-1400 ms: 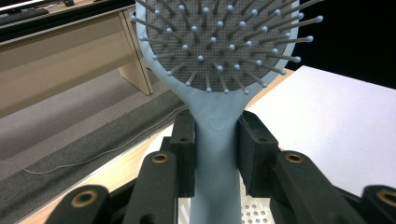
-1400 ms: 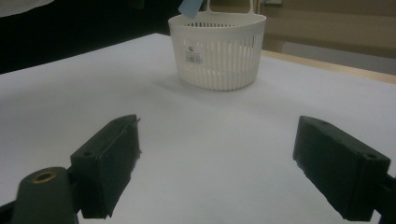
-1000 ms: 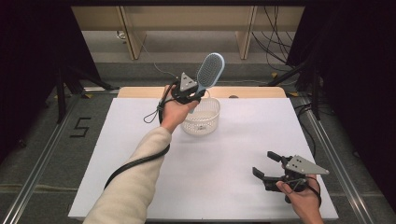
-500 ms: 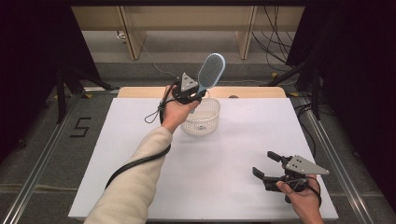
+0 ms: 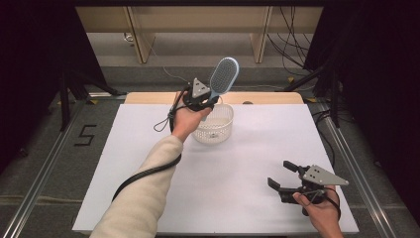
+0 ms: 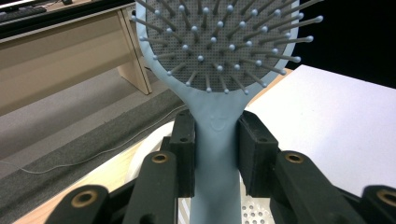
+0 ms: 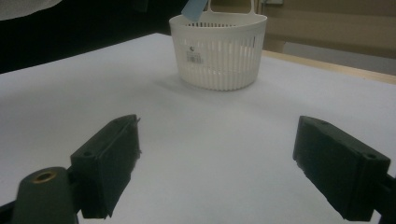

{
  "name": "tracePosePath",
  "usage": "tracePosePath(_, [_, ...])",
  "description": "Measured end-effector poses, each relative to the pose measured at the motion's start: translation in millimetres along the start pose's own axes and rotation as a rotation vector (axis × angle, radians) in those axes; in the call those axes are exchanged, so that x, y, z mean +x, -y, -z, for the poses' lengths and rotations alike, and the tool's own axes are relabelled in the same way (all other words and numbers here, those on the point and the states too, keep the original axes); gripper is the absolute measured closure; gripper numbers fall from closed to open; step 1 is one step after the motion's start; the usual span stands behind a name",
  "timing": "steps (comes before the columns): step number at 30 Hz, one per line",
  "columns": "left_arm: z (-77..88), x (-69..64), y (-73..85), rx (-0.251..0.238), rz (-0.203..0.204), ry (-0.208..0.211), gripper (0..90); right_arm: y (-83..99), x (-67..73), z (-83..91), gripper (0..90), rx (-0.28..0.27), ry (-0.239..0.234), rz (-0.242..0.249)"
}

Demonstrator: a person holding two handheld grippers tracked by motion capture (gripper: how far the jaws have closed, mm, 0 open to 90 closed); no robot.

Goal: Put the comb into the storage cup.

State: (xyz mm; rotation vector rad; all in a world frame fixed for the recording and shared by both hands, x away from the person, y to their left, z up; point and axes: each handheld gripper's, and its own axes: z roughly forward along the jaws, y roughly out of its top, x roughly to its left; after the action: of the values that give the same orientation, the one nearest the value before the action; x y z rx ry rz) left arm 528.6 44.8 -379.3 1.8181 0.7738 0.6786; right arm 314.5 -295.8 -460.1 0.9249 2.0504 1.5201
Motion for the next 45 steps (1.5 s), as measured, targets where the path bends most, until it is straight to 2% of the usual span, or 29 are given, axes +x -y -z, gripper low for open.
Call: tracePosePath(45, [-10.2,-7.7,6.2,0.013,-0.005,0.018,69.7,0.1,0.0,-0.2,15.4,-0.001,-0.003,-0.002])
